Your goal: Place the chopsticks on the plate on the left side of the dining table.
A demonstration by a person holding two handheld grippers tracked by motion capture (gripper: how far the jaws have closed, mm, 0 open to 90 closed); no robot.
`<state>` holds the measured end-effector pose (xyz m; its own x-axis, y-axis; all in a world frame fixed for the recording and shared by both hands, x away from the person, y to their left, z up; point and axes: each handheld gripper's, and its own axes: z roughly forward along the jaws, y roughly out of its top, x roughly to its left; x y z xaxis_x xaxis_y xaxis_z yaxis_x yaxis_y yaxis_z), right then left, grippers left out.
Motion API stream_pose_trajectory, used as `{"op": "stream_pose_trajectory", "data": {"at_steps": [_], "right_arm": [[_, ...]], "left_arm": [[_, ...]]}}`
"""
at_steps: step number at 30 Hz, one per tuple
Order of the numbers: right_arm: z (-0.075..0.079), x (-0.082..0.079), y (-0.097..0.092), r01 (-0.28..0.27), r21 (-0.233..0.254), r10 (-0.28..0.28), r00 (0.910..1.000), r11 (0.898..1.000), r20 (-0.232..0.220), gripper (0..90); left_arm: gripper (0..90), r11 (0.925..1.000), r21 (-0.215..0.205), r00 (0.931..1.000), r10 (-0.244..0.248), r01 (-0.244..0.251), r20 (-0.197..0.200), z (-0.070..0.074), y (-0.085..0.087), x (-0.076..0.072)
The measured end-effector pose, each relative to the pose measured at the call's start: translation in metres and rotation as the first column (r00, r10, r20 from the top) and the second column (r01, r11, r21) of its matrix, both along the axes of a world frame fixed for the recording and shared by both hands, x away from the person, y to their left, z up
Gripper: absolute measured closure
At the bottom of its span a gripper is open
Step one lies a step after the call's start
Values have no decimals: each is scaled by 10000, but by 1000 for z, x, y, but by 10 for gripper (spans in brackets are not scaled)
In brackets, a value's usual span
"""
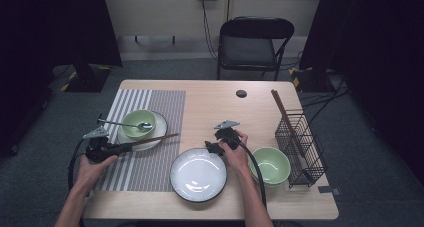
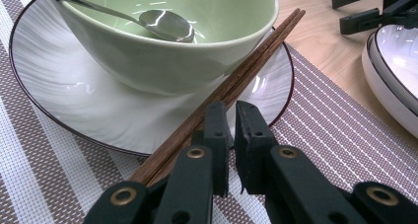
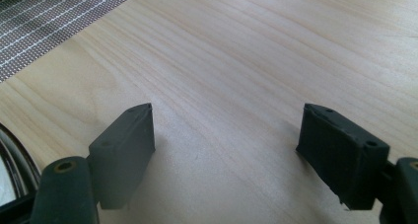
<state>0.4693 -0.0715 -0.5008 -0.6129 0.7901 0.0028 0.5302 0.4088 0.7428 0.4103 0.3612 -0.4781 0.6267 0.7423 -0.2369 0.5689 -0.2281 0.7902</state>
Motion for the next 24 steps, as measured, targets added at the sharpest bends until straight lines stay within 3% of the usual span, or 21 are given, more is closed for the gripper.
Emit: {"op": "stream_pose_trajectory", "data": {"at_steps": [24], "right_arm": [[0,0,0,29,2,-29,10000,10000,-10,210]], "left_arm": [[832,9990,160,9990,405,-408,190,-2,6,1]]}}
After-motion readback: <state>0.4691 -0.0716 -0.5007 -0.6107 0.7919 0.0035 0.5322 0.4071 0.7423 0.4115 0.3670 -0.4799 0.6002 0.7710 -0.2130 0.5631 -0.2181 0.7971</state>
